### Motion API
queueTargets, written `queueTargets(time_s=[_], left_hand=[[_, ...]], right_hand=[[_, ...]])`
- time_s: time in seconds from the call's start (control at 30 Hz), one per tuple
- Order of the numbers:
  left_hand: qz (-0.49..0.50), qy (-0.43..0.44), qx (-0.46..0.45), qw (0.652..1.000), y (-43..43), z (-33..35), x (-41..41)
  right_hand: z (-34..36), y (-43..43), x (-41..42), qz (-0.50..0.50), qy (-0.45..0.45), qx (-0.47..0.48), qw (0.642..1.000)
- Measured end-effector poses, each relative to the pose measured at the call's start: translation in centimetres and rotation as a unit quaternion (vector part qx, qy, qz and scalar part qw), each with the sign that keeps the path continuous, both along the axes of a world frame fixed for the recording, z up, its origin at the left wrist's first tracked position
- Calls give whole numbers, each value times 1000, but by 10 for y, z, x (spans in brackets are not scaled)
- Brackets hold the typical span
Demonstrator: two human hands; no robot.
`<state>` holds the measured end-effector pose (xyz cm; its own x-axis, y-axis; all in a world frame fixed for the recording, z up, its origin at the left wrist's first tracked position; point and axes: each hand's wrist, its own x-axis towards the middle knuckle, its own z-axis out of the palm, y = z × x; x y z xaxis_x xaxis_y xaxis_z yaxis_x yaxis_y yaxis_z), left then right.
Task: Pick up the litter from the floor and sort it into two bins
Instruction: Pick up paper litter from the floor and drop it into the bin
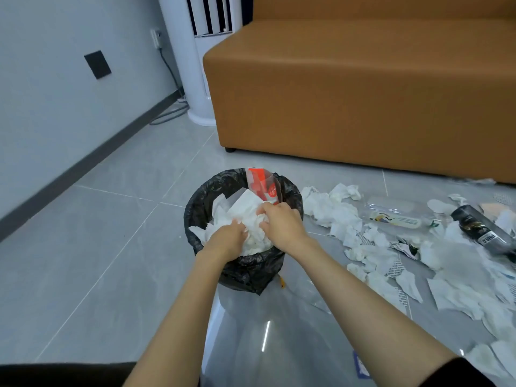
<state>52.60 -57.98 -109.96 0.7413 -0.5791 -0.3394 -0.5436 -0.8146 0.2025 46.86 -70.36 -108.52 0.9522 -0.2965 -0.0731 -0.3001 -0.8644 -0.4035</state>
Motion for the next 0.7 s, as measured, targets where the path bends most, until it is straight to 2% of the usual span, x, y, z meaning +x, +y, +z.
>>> queueTargets(time_s=[0.07,0.33,0.57,0.7], left_hand=[[-9,16,33,999,-2,-1,3],[-23,80,129,988,-12,-10,17],[-27,125,151,980,-14,-24,21],[-5,128,126,984,-14,-26,22]], right_hand=[[2,0,4,23,24,-31,999],[-8,-1,28,63,159,-47,984],[-32,3,51,116,342,-101,927],[-36,1,54,130,363,-145,911]])
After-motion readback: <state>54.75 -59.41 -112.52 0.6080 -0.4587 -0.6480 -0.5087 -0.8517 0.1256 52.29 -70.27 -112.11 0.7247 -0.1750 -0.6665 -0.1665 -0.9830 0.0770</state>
